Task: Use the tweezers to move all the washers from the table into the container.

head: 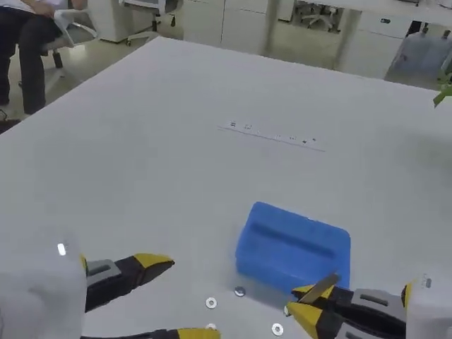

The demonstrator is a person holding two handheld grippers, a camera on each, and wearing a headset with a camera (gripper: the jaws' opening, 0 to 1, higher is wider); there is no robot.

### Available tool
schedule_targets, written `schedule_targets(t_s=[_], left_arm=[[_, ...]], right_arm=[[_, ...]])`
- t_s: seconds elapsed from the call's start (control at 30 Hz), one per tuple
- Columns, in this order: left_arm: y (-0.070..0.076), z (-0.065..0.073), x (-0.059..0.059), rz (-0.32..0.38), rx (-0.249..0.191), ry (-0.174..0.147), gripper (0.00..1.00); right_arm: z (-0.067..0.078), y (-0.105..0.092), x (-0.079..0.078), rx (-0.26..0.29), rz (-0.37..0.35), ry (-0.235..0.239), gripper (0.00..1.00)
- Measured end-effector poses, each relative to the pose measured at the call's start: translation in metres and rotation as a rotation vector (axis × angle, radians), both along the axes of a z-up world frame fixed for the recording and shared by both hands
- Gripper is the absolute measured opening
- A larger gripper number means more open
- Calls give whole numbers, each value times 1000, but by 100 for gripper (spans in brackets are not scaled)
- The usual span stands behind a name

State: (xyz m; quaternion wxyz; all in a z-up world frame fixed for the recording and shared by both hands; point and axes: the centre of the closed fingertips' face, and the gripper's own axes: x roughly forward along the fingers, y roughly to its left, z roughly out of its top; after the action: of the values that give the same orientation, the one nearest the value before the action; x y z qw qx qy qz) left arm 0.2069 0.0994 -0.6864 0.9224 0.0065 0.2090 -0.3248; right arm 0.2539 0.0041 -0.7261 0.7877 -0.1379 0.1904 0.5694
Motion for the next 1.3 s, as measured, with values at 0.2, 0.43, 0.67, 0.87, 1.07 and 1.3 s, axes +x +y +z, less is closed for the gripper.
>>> schedule_targets(t_s=[0.2, 0.43, 0.67, 0.87, 1.07, 1.3], left_arm=[[-1, 9, 6, -7, -1, -31, 74], [1, 19, 8, 35, 6, -65, 91], [0, 23, 3, 66, -2, -77, 99], [5, 24, 1, 88, 0, -79, 99], [12, 25, 0, 116, 12, -85, 99], [12, 30, 5, 112, 45, -89, 99]], right_arm=[[10, -9, 22, -29, -67, -42, 4], [15, -17, 47, 4, -165, -7, 4], [8, -18, 67, -36, -176, -16, 4], [-3, -23, 88, -54, -223, -7, 4], [-17, -20, 102, -75, -219, -11, 4], [-33, -18, 109, -104, -228, 1, 4]])
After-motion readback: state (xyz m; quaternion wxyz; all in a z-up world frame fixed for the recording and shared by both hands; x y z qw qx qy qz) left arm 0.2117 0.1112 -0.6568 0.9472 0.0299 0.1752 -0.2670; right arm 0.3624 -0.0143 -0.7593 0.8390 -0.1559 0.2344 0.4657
